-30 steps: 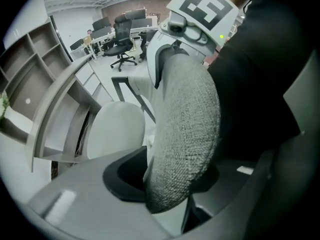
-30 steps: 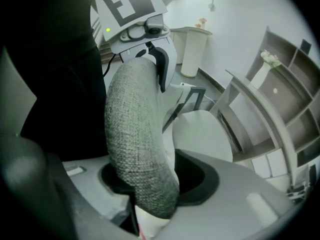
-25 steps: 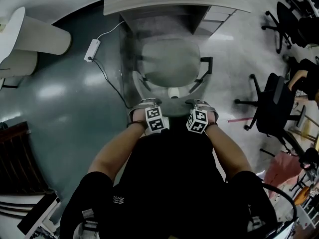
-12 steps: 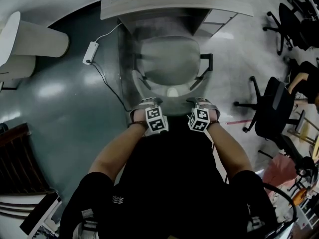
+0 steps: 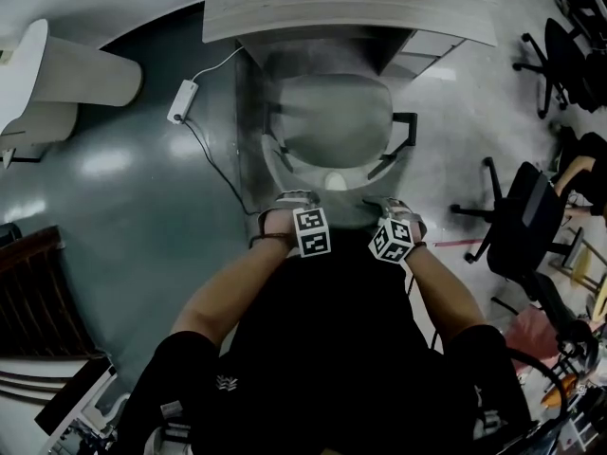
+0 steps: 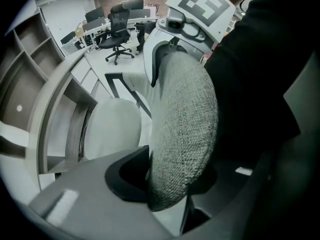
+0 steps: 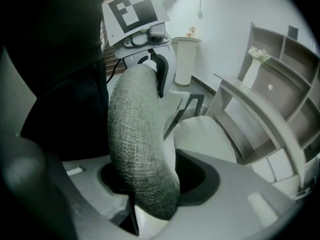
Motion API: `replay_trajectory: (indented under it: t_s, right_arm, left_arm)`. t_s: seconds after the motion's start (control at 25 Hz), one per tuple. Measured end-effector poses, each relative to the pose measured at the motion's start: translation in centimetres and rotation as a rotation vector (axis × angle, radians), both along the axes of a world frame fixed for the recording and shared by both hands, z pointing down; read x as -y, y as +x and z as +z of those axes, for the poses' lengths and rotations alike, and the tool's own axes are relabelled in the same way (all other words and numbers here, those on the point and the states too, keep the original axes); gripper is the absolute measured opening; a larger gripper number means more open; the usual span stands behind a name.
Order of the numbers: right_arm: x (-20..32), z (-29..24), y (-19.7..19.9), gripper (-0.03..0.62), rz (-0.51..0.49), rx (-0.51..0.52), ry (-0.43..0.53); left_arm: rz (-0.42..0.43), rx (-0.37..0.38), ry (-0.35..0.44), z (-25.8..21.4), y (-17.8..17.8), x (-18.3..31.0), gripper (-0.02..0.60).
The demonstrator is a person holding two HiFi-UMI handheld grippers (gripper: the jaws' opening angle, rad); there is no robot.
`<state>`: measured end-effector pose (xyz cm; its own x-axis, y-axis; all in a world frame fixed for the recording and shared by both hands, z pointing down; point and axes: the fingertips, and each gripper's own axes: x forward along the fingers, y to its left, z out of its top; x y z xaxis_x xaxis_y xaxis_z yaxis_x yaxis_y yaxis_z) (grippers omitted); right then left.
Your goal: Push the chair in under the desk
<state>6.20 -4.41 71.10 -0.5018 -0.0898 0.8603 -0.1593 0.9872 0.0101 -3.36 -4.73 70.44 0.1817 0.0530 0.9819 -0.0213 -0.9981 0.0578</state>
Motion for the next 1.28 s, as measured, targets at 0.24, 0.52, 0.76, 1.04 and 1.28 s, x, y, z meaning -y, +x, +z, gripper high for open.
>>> replay_trajectory:
  t_s: [0.24,0.52,0.76,1.04,1.28]
  right_arm:
    - [1.5,0.0,-1.3,0.186,-0.052,-0.021,-0.013]
    - [3.7,-0.7,-1.4,0.186,-0.076,-0.033,-0.021]
    - [4.3,-0.1,-0.9,0.187,-0.111,-0.048,-0.03]
    - [7.0,-0.2,-0.6,0.189,-0.121,-0.036,-0.004]
    - [9.5,0.1,-0.4,0.187,-0.145,-0.036,0.005]
  left_arm:
    - [-0.033,-0.009,-0.01,0.2,-1.5,1.3,0.161]
    - [-0.068,-0.054,0.032,-0.3,-1.4,3.7,0.173]
    - [-0.078,-0.071,0.014,0.3,-1.0,3.9,0.175]
    - [-0.102,-0.079,0.025,0.3,-0.7,6.6,0.181]
    - [-0.126,-0.072,0.035,0.6,-0.5,8.9,0.184]
